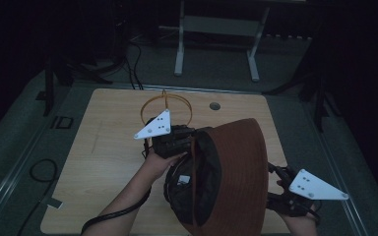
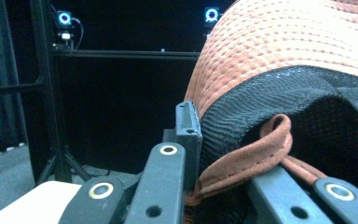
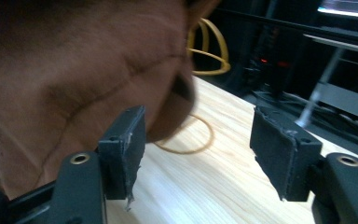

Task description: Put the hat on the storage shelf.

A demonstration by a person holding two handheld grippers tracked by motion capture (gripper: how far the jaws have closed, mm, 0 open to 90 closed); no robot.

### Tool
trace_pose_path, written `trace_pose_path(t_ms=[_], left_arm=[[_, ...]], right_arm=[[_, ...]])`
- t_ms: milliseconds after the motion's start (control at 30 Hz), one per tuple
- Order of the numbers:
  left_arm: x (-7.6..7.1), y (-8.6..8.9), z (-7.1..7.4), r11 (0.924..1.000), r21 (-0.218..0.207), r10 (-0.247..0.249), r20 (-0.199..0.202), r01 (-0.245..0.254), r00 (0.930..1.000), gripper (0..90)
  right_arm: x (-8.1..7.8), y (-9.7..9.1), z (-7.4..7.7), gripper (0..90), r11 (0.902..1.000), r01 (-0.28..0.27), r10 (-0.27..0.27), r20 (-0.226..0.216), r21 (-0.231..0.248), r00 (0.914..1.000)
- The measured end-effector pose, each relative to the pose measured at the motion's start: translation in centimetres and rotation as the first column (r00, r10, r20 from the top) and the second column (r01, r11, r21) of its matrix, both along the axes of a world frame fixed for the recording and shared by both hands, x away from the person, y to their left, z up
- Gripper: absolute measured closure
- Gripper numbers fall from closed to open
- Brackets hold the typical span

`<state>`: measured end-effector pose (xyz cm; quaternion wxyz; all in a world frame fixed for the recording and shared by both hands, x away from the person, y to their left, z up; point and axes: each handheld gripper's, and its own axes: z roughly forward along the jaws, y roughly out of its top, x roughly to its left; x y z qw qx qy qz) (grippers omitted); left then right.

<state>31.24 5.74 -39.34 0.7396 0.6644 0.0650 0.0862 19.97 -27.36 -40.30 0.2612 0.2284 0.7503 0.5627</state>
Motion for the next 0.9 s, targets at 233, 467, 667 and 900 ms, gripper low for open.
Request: trace_pose_path(t_ms=[233,467,667,900], left_arm=[[-0.4,-0.6,0.0,0.9979,-0.025,-0.060,-0.004,0.060,0.9982,86.8],[-0.5,-1.5,0.0,0.9962,-0.028,-0.083,-0.010,0.083,0.9965,86.8],[-0.5,-2.2,-0.1,0.9981,0.001,-0.062,-0.016,0.062,0.9980,86.7],[-0.4,-2.1,-0.5,0.9994,0.013,-0.031,-0.035,0.031,0.9989,86.7]], right_arm=[[0.6,2.7,-0.6,24.7,0.9938,-0.110,0.110,-0.015,0.013,0.9938],[1.4,4.4,-0.8,19.1,0.9913,-0.129,0.129,-0.014,0.027,0.9915],[2.2,5.7,-1.3,27.4,0.9970,-0.078,0.077,-0.023,-0.004,0.9967],[2.8,5.8,-1.7,80.5,0.9990,0.044,-0.044,0.012,0.008,0.9990]])
